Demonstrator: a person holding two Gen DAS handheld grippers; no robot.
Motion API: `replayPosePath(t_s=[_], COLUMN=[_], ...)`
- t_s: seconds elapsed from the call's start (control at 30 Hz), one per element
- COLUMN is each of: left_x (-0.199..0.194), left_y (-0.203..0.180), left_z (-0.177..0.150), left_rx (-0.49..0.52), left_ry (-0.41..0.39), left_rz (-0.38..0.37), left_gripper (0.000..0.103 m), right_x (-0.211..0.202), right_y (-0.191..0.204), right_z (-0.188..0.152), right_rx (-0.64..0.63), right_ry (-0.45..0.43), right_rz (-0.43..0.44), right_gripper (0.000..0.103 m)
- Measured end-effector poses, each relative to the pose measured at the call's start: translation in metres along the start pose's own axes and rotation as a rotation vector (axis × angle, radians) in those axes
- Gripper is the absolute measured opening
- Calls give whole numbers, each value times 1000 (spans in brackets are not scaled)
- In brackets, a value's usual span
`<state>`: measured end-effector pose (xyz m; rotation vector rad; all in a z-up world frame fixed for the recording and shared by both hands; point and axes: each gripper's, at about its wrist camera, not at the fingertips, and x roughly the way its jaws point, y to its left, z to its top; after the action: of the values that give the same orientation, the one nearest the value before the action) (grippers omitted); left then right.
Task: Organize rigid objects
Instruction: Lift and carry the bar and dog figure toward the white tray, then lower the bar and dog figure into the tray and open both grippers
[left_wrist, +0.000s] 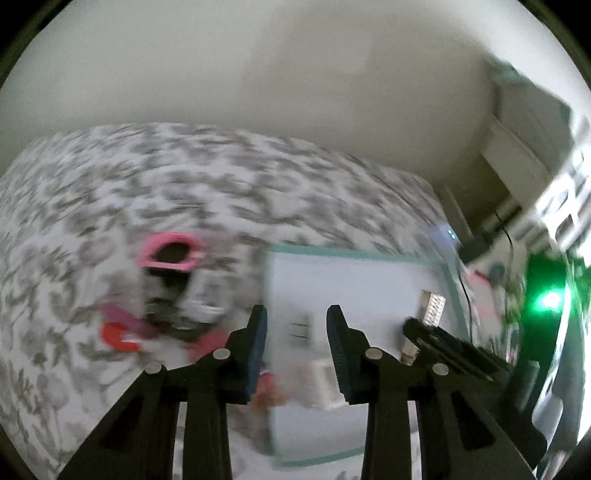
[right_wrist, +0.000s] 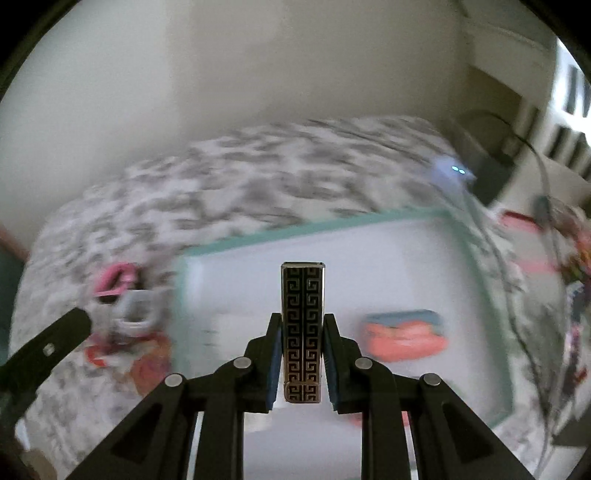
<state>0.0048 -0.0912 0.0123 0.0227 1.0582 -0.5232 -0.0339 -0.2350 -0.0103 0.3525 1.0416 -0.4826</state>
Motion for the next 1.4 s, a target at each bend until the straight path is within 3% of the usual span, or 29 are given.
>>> replayPosePath(t_s=[0.1,0.2,0.37,0.53,0.67,0.8,1.03,1.4], left_x=[13,17,7,6,14,27,43,72], left_y=[-21,-18,37,91,104,89,73,55], left_z=[-5,-4,7,2,-9,-18,-26,-35], left_rx=[40,17,-128,-239,-280,-213,-77,78], left_ry=[29,46,45,99,171,244,314,390], left_rz=[-8,-17,-2,69,61,48,158,227], left_gripper=[33,33,33,35,51,59,67,81], right_x=[6,10,16,18,20,21,22,23], right_y=[-23,-35,-37,-29,-26,-26,-26,-26], right_z=[0,-4,-5,-7,-8,-8,-8,-8], right_rx=[51,72,69,48,42,39,42,47], right_ry=[23,41,58,78,92,100,107,111], right_rz=[-11,-13,10,39,61,67,74,88], right_gripper=[22,22,22,22,22,22,22,22])
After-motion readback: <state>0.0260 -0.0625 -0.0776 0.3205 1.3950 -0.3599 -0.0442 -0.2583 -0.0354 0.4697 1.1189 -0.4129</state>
